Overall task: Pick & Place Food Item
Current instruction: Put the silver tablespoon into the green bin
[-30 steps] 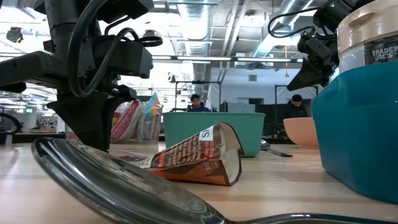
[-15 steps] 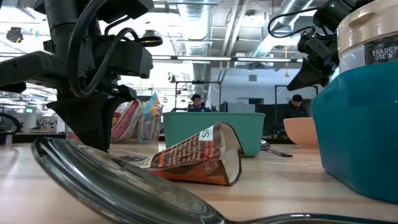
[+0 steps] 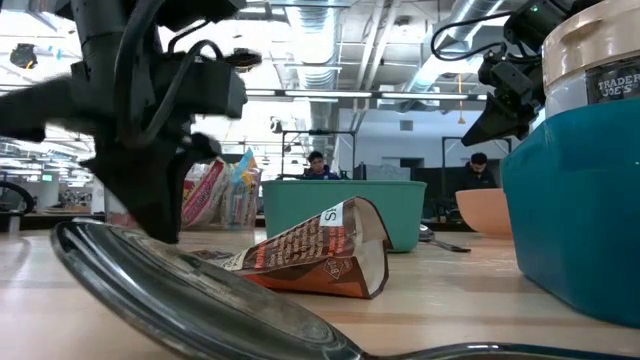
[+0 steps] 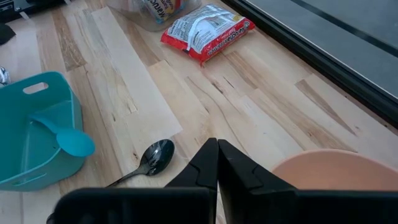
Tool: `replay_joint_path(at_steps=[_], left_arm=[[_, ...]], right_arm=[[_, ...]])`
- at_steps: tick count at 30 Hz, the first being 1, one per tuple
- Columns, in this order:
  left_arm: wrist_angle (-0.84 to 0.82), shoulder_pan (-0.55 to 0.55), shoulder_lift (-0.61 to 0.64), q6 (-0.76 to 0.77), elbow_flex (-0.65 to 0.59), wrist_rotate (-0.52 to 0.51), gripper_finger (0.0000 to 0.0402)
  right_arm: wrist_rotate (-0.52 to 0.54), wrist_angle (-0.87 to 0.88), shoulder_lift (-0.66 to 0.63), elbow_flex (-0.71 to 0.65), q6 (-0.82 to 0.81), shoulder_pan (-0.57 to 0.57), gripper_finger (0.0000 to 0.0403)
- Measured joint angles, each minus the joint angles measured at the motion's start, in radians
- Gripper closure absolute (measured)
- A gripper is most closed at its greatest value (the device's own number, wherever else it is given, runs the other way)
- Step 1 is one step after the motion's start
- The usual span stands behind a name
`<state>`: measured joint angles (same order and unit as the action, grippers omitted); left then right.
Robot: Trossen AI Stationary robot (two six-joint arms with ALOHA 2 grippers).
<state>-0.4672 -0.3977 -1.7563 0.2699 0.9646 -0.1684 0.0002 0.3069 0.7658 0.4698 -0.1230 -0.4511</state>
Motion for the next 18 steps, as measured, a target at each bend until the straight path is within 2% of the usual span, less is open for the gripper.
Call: replay_joint_path(at_steps=[10, 18], left_arm=[[0.026, 0.000, 0.110, -0.001, 0.002, -0.013, 0.0390], [0.122, 0.000, 0.192, -0.004, 0.002, -0.101, 0.0389]], right_arm=[[0.000, 0.000, 0.000, 0.000, 0.000, 0.000, 0.0403], [0.000, 0.000, 0.000, 0.000, 0.000, 0.000, 0.0403]])
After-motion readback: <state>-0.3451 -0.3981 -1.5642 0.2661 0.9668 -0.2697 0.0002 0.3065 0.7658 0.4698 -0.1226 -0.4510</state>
